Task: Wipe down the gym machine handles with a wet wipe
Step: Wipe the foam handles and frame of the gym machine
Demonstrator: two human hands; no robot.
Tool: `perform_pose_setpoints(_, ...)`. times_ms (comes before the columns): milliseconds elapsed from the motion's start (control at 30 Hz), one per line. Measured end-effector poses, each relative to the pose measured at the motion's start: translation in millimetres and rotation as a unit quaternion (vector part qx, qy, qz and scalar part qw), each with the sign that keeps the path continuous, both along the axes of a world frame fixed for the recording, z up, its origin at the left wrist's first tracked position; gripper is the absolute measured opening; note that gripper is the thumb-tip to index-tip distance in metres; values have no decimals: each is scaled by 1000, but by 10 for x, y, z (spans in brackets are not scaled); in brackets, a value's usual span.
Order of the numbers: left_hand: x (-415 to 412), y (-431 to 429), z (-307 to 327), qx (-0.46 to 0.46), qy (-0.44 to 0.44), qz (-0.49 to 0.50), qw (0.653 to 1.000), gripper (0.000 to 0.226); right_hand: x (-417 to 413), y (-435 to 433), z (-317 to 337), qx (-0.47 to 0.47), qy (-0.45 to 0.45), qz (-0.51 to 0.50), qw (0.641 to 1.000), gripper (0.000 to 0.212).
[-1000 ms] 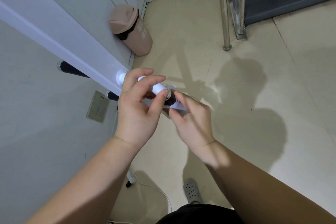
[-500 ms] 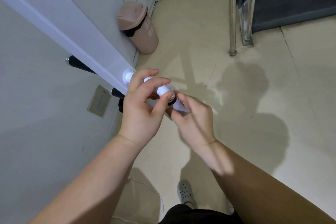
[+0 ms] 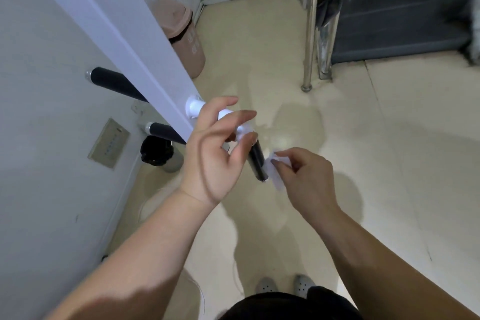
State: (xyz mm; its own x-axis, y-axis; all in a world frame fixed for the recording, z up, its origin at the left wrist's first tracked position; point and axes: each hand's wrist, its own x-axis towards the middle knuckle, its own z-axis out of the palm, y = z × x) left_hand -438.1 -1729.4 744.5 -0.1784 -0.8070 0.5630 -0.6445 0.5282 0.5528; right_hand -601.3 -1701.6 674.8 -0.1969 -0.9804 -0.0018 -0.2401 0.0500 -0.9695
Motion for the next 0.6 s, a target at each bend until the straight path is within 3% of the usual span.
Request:
perform_pose_setpoints(200, 115, -1, -112, -64, 24, -43, 997, 47, 186, -3, 275, -36, 42, -36, 998, 19)
perform_pose_setpoints(333, 241, 321, -342, -111, 53, 30, 992, 47, 208, 109, 237, -27, 54, -52, 997, 17)
perform_pose_setpoints(467, 132, 803, -538, 49, 143, 69, 986, 17, 266, 138, 293, -23, 35, -27, 999, 19)
perform_pose_setpoints(600, -87, 881, -597, 160, 202, 124, 958, 20, 256, 91, 374, 11, -25, 14, 1000, 20)
